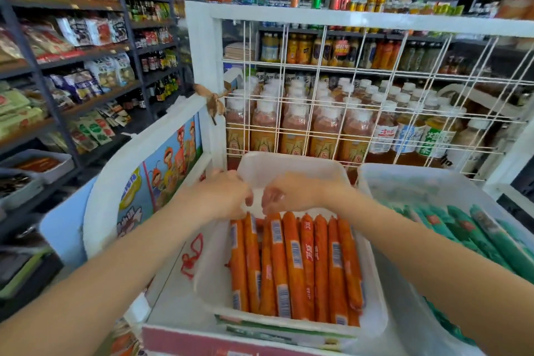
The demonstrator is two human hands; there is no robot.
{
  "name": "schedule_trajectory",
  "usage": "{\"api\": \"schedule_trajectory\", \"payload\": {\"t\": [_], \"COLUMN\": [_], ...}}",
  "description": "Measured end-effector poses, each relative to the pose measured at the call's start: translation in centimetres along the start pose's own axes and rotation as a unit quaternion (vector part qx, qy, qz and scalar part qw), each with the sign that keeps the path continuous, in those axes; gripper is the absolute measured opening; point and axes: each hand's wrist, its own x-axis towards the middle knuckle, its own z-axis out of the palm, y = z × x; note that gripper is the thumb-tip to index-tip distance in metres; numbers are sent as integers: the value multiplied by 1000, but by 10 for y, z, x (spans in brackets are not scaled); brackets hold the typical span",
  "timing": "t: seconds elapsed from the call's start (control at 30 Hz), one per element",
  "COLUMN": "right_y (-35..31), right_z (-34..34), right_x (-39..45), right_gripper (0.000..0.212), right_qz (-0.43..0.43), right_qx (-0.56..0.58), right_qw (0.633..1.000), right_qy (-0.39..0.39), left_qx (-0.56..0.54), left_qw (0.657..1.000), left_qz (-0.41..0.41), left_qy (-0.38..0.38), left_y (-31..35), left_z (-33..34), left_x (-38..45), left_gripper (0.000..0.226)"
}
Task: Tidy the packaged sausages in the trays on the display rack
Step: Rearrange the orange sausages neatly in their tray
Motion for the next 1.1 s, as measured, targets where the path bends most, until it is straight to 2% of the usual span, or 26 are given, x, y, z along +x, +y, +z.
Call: {"api": "schedule_trajectory", "payload": {"t": [0.13,0.3,0.4,0.47,0.53,0.6,0.63,0.7,0.77,0.97,1.1], "right_y": [-11,-16,-5,9,19,21,20,18,18,22,21], "right_z": [16,30,21,-4,-28,-43,-47,-47,-46,-50,-59], "right_x": [28,48,47,39,23,4,-4,-14,-19,-38,-44], "right_gripper": [39,43,20,20,23,32,35,37,33,9,11], "right_qz": [36,96,112,118,81,12,-20,-58,-66,-89,-49], "right_qx": [-44,-50,-4,90,228,350,370,343,321,394,480], "right_qw": [995,993,993,984,956,916,906,910,914,880,850], "right_qy": [-77,-45,20,101,167,197,205,226,237,250,213], "left_qx": [10,16,-20,-69,-144,-247,-310,-420,-486,-459,-417], "left_qw": [999,999,999,997,988,962,940,891,857,853,869], "left_qz": [26,34,31,29,13,10,24,57,67,108,100], "left_qy": [-27,-12,-6,11,58,119,143,161,160,224,245], "left_y": [1,-4,-6,-8,-6,-1,2,9,12,19,20], "left_z": [6,8,7,7,3,-3,-7,-13,-14,-10,-8], "left_x": [-1,3,5,8,12,17,19,23,24,20,18], "left_gripper": [38,34,34,31,32,37,37,30,26,19,19]}}
